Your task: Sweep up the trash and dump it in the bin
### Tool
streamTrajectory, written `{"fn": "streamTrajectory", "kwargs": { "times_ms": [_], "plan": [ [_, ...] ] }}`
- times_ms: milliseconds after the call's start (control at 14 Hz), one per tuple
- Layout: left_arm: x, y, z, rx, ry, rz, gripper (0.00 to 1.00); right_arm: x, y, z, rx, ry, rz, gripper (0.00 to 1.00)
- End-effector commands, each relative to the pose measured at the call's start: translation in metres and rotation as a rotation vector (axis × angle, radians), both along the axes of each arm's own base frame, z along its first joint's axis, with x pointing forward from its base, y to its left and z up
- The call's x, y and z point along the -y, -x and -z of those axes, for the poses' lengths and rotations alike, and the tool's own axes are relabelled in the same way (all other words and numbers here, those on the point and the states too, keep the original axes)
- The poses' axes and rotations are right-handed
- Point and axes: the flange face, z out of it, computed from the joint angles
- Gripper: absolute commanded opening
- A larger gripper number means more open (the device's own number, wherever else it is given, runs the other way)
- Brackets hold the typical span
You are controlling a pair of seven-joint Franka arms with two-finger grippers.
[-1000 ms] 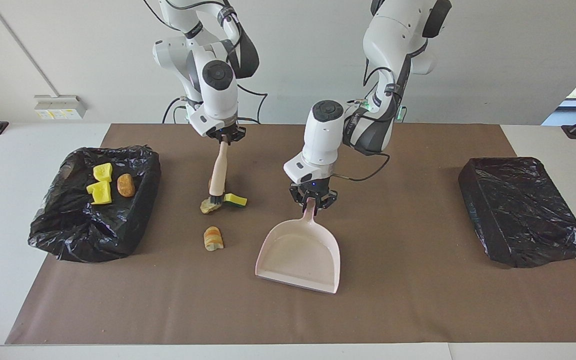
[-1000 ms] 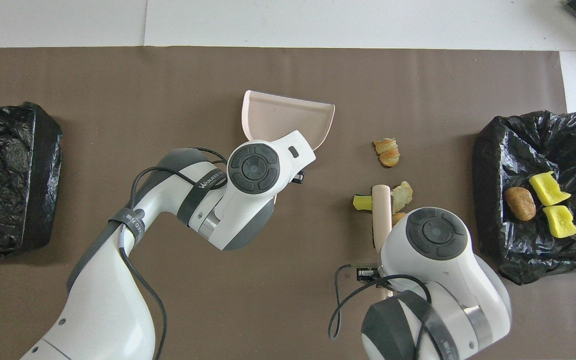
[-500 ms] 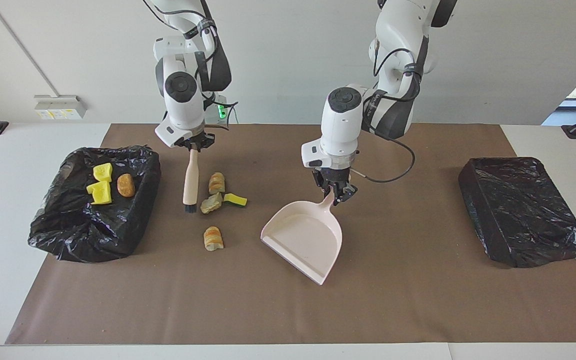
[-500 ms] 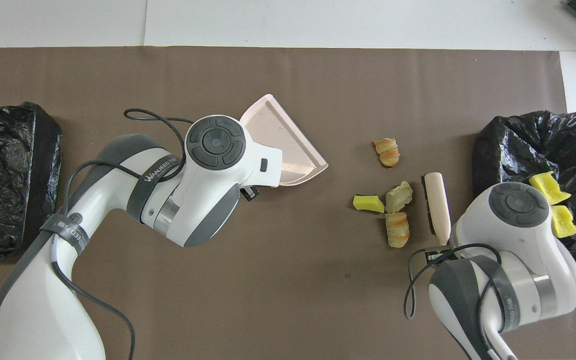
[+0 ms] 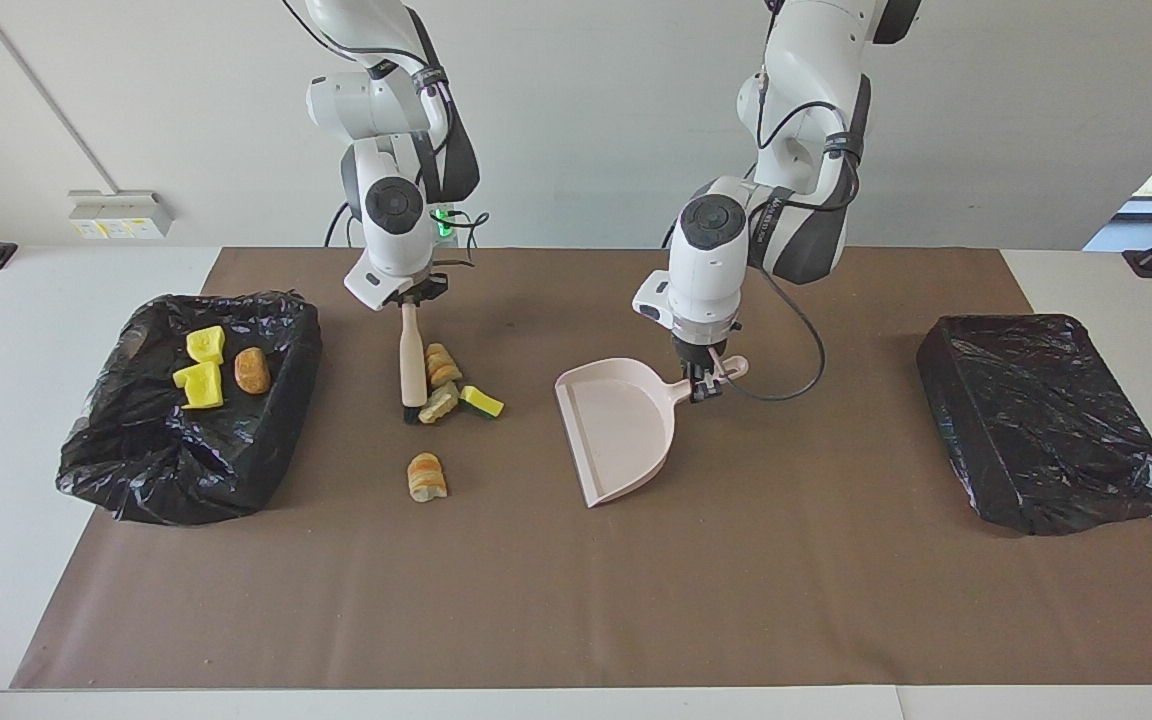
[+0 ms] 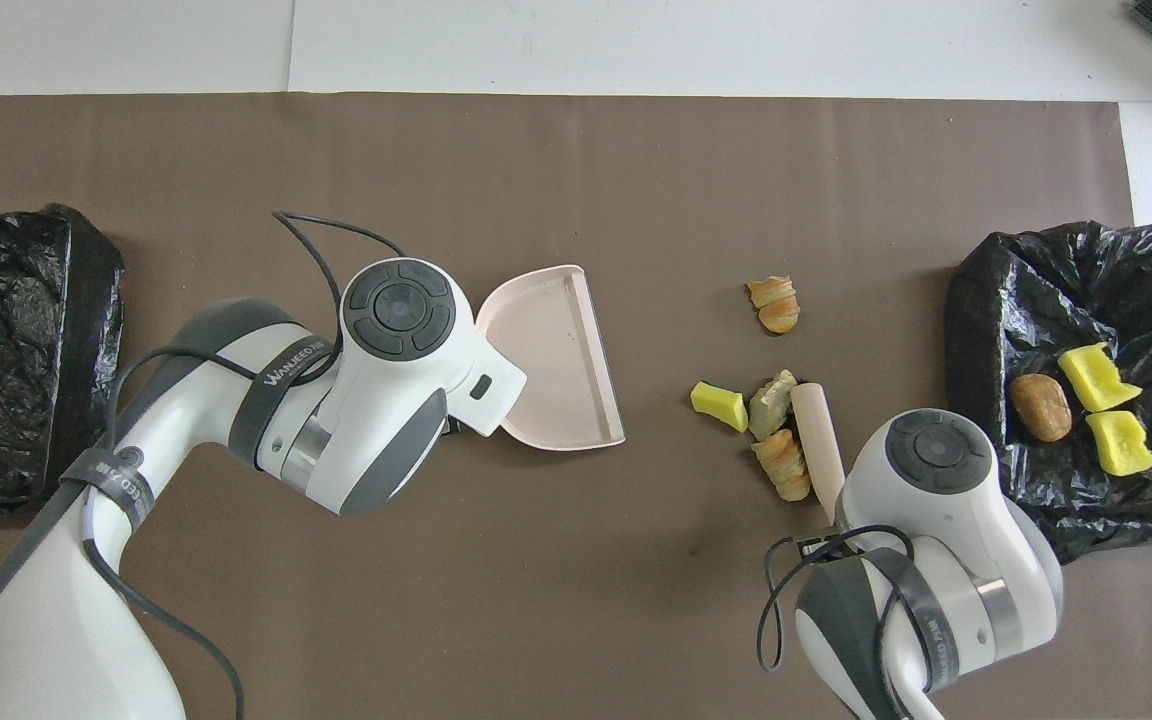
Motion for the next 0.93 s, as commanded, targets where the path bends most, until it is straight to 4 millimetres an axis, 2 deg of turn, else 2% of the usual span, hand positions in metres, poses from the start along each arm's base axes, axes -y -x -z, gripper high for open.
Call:
{"fn": "streamTrajectory", "kwargs": {
  "times_ms": [0,214,357,714,857],
  "plan": [
    [-0.001,0.027,0.003,0.028,-0.001,0.053,0.0,-0.046,0.013,0.015,0.007,-0.05,-0.032,0.0],
    [-0.004,0.031,0.007,0.027,-0.003,0.053,0.0,-0.084,0.019,0.03,-0.021,-0.162,0.034,0.0],
    [-0.005,0.032,0.007,0.042,0.008,0.054,0.0,-0.127,0.02,0.03,-0.014,-0.281,0.031,0.0],
    [-0.006,0.031,0.009,0.05,0.017,0.052,0.0,-0.186,-0.022,-0.006,-0.009,-0.477,0.129,0.0],
    [-0.006,0.031,0.008,0.052,0.018,0.052,0.0,-0.189,-0.031,-0.033,0.008,-0.494,0.136,0.0]
  ]
}}
